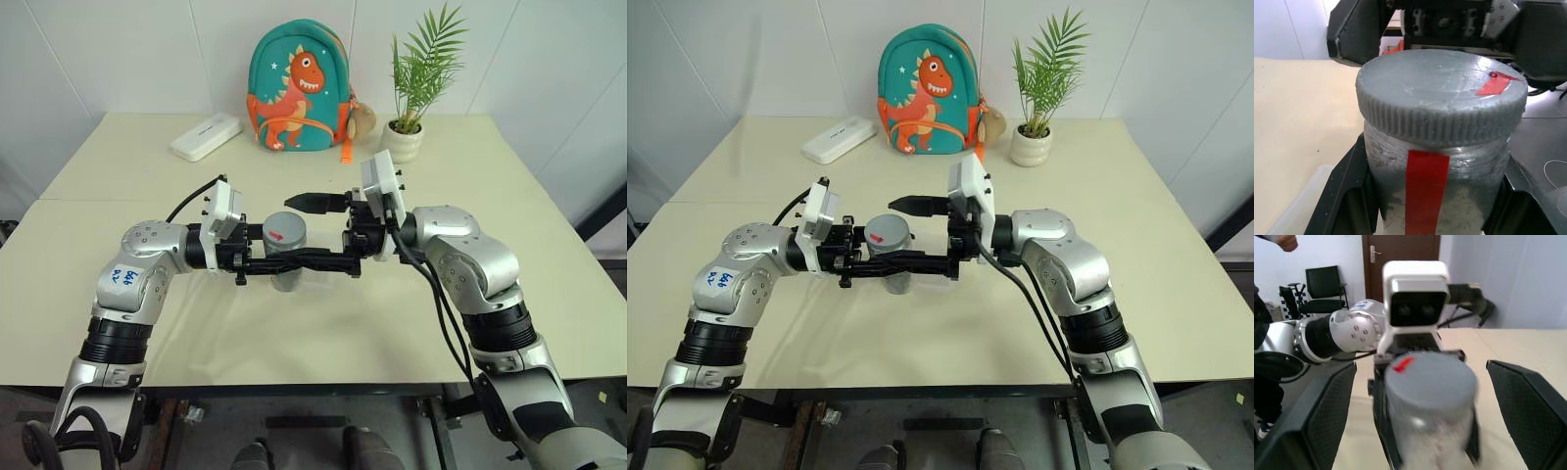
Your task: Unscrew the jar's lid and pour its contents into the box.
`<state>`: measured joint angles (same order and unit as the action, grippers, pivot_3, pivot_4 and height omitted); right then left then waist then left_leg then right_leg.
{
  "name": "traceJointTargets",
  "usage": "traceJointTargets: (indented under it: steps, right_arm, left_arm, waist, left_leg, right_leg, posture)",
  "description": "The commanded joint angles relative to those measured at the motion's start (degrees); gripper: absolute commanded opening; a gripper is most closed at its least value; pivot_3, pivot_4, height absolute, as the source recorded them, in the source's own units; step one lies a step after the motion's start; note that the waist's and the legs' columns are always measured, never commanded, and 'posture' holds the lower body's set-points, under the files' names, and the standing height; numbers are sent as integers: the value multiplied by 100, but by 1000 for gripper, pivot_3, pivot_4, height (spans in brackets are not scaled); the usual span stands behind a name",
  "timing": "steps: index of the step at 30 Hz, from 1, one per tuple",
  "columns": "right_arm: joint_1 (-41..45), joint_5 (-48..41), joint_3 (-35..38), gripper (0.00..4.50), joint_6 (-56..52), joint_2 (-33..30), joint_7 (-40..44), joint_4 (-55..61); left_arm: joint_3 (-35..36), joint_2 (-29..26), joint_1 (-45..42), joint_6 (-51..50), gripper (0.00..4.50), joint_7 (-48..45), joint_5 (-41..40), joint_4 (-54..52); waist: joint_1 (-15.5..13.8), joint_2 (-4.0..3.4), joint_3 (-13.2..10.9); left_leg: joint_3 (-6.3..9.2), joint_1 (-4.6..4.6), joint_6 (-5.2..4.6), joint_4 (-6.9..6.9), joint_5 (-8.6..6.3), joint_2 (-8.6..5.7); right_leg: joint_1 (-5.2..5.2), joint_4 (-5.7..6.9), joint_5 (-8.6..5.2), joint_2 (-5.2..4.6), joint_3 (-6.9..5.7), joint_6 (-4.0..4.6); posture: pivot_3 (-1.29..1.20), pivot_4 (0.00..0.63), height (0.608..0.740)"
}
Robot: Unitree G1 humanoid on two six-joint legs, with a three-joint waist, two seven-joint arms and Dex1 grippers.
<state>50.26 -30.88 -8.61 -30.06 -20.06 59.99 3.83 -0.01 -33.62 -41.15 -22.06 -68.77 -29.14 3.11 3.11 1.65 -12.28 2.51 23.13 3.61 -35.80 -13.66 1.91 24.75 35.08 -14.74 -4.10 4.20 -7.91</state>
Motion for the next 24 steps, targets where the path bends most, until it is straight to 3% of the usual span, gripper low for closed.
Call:
traceJointTargets:
  steps: [1, 11, 24]
  right_arm:
    - [53, 163, -30, 4480, 16, 85, -270, 124]
    - [399, 425, 51, 4480, 174, 449, -576, -396]
    - [353, 289, 618, 4480, 32, -480, -139, -1077]
  left_arm:
    - [80, 90, -33, 96, 2066, 108, -27, -114]
    - [53, 226, 36, -2, 2066, 225, -73, -224]
    - [223, 151, 346, -43, 2066, 401, -185, -364]
  waist:
    - [-4, 0, 0]
    - [10, 0, 0]
    - [13, 0, 0]
  left_leg:
    - [0, 0, 0, -3, 0, 0]
    - [1, -1, 0, -7, 0, 0]
    - [1, 0, 0, -7, 0, 0]
  right_leg:
    - [0, 1, 0, 0, 0, 0]
    - [2, 11, 0, 2, 1, 0]
    - [1, 9, 0, 1, 1, 0]
  posture:
    - [0, 150, 740]
    - [0, 150, 740]
    - [0, 150, 740]
